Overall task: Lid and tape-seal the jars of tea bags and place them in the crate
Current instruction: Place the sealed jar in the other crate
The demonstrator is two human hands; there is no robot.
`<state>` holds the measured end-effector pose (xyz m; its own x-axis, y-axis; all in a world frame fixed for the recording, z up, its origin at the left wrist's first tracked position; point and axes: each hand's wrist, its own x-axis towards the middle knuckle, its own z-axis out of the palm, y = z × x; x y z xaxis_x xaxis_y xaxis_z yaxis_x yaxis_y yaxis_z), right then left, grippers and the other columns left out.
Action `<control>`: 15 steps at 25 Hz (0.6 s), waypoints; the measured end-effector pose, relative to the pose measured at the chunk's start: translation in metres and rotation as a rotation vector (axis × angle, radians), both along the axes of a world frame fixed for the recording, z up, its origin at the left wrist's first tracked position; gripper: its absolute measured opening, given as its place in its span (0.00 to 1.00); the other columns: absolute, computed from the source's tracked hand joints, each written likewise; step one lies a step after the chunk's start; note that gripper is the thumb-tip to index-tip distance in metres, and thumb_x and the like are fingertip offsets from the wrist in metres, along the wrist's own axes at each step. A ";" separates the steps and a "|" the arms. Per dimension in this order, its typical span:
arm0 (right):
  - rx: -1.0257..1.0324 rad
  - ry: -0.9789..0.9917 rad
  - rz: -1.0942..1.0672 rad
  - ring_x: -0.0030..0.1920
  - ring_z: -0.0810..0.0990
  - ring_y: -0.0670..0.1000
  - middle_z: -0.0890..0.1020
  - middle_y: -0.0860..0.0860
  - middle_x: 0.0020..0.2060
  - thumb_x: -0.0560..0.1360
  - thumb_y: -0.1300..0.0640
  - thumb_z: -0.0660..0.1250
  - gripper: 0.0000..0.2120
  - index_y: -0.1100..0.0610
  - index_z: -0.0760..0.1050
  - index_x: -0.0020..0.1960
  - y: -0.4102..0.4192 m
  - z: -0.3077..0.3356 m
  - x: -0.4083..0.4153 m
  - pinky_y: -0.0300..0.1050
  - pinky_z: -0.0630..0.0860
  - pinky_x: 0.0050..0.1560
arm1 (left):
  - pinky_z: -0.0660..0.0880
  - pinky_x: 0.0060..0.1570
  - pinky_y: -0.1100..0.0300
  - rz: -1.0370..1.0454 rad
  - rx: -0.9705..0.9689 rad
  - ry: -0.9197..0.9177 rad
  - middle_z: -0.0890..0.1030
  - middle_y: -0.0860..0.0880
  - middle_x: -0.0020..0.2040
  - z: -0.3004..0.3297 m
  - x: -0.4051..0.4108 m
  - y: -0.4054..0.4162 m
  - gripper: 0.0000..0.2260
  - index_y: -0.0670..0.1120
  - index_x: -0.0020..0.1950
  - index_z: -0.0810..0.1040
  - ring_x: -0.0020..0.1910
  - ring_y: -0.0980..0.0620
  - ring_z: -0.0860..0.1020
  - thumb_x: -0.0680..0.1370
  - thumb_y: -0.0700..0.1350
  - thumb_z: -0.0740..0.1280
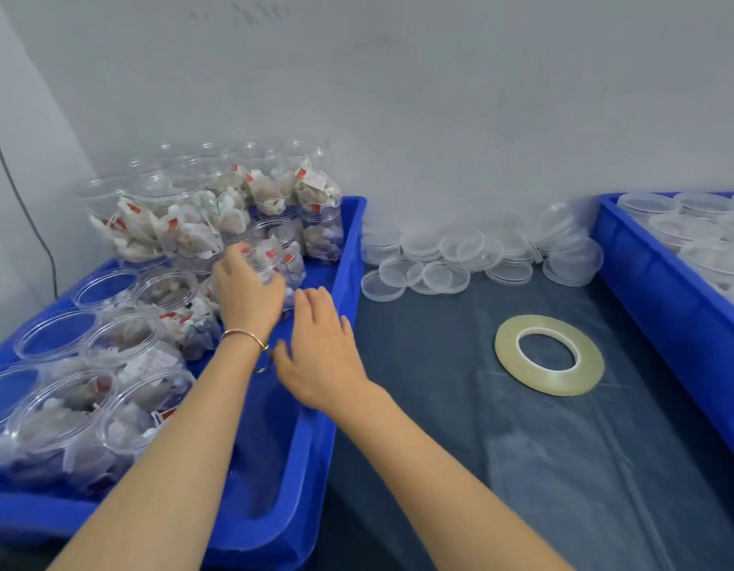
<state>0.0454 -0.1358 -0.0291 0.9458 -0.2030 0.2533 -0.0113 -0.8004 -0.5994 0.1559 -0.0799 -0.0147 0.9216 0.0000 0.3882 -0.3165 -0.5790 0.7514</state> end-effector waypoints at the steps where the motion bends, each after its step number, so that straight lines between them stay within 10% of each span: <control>1: -0.054 0.093 0.005 0.75 0.50 0.55 0.54 0.55 0.74 0.78 0.56 0.59 0.30 0.63 0.52 0.75 0.005 -0.002 0.004 0.60 0.55 0.72 | 0.64 0.58 0.53 0.060 0.032 0.036 0.68 0.37 0.65 -0.007 0.006 0.008 0.25 0.41 0.69 0.65 0.63 0.40 0.67 0.73 0.37 0.67; 9: -0.134 0.220 0.044 0.76 0.39 0.54 0.49 0.53 0.76 0.79 0.56 0.59 0.32 0.61 0.47 0.76 0.003 -0.005 0.008 0.57 0.49 0.75 | 0.64 0.66 0.45 0.074 0.211 0.329 0.52 0.41 0.73 -0.022 0.048 0.000 0.28 0.47 0.71 0.63 0.69 0.36 0.60 0.74 0.45 0.68; 15: -0.124 0.203 0.044 0.77 0.41 0.54 0.52 0.54 0.76 0.78 0.57 0.59 0.31 0.61 0.48 0.76 0.003 -0.005 0.008 0.56 0.51 0.75 | 0.66 0.56 0.52 0.053 0.110 0.212 0.75 0.36 0.58 -0.025 0.055 -0.002 0.08 0.41 0.49 0.72 0.62 0.40 0.69 0.77 0.45 0.68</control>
